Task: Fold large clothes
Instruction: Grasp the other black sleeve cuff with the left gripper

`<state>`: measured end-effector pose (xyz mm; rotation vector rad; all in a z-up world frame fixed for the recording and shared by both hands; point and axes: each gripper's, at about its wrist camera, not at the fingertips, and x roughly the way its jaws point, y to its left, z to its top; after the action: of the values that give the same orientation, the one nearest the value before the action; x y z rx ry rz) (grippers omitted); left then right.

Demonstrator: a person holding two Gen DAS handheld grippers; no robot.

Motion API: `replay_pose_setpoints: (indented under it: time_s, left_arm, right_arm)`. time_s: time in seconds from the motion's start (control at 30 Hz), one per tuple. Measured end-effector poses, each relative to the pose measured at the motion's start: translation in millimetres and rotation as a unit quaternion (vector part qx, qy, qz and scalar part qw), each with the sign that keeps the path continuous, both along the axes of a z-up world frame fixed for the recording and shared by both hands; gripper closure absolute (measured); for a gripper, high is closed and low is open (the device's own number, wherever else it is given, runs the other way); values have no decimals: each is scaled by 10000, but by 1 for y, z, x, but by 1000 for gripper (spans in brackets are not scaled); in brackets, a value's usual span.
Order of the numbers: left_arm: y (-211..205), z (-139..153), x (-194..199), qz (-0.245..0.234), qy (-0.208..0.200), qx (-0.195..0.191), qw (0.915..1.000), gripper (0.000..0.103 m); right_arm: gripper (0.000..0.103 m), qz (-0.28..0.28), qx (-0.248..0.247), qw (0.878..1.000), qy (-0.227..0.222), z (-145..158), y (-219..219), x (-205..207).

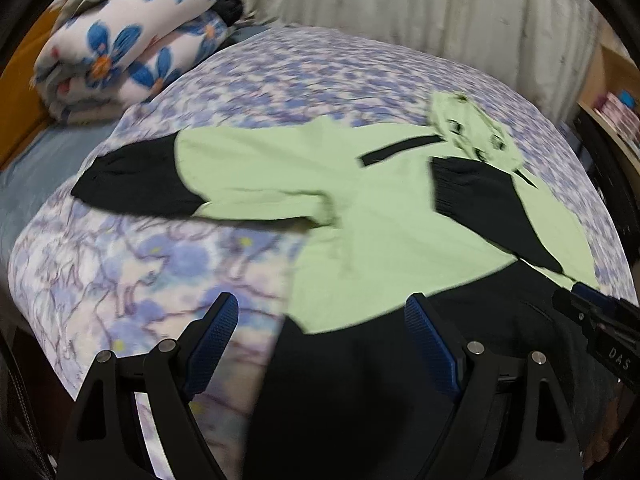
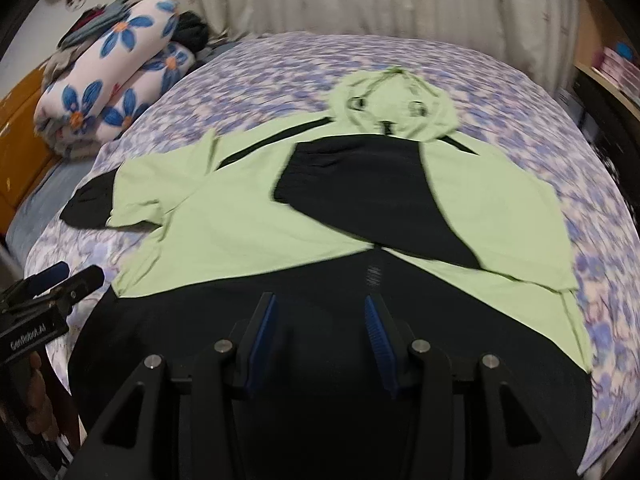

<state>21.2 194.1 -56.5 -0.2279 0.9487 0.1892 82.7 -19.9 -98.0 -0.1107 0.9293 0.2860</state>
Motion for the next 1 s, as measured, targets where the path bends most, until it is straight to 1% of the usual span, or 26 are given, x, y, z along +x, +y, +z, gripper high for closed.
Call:
replay_pose_setpoints:
  time_s: [0.13,0.3,0.37,0.43,0.57,0.7,0.73,0.77,0.87,0.9,0.93,0.97,1.0]
  left_arm:
    - [47,-11,0,314,16,-191,9993,19]
    - [111,-26,10,744,127,-431,9962,19]
    - [141,-34,18,899,179,-598,9940,19]
    - [168,-42,25,952,159,-811,9920,19]
    - [223,-67,40,1225,172,-1337,9833,19]
    - [266,-86,52,1473,-11,-1761,9733,19]
    - [277,-90,56,1533,-91,-1905,9696,19]
    - [287,-93,60,1613,-176,-2006,9662,19]
    - [308,-100,71,1809,-356,-2117,9598,19]
    - [310,-102,74,1854,-363,-2101,9592,24]
    - [312,-105,79,1936,-311,-2014,9597,33]
    - [313,-106,81,1990,-268,-1906,9609,38]
    - [313,-107,85,2058,-205,-1677,9639,52]
  right_arm:
    - [57,251,-18,9997,12,-3,36,9]
    - [57,595,-23,9982,10,-8,87,28]
    - [57,683,51,9977,14,-8,105,36]
    - [57,746,135,9971,-13,-7,122,45]
    - [57,861,262,9959,-7,-10,155,63]
    - [57,933,363,9949,79,-17,175,72]
    - [58,947,364,9948,104,-20,179,73]
    - [58,968,339,9946,152,-25,182,73]
    - [58,978,265,9944,310,-38,187,77]
    - [57,964,248,9944,349,-42,187,78]
    - [58,941,232,9945,390,-45,187,79]
    - [58,899,230,9947,435,-49,186,81]
    - [58,862,237,9949,462,-51,185,83]
